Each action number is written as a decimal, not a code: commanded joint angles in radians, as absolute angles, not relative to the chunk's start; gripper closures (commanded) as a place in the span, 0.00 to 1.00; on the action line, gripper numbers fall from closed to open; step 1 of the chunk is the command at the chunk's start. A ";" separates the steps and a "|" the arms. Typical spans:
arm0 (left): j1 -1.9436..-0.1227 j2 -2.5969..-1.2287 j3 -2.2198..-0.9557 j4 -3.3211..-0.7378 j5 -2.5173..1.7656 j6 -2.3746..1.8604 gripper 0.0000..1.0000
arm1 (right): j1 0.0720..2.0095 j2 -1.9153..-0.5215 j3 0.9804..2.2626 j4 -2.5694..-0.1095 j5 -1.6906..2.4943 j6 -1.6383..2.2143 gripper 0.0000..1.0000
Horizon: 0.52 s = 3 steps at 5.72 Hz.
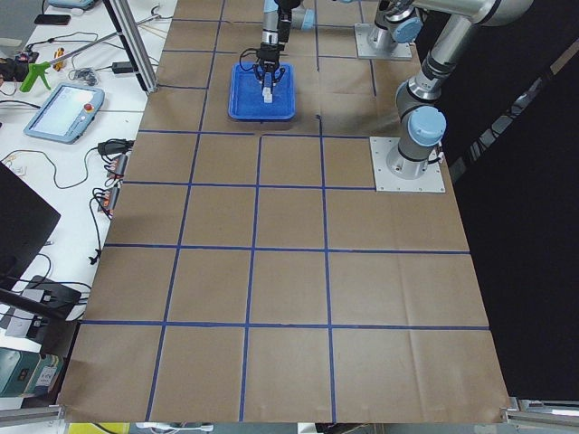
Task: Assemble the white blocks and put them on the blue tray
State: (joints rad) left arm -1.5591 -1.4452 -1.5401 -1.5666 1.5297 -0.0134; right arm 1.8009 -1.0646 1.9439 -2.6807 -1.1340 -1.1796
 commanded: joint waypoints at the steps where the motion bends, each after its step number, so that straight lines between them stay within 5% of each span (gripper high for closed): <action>1: -1.562 -1.431 -1.536 -1.572 1.491 -0.011 0.01 | 1.801 -1.065 1.945 -2.677 -1.134 -1.180 0.70; 3: -1.563 -1.431 -1.535 -1.577 1.491 -0.012 0.01 | 1.802 -1.065 1.945 -2.674 -1.131 -1.180 0.70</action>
State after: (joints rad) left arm -1.5625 -1.4320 -1.5343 -1.5749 1.4936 -0.0119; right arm 1.8012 -1.0646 1.9450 -2.6746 -1.1320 -1.1796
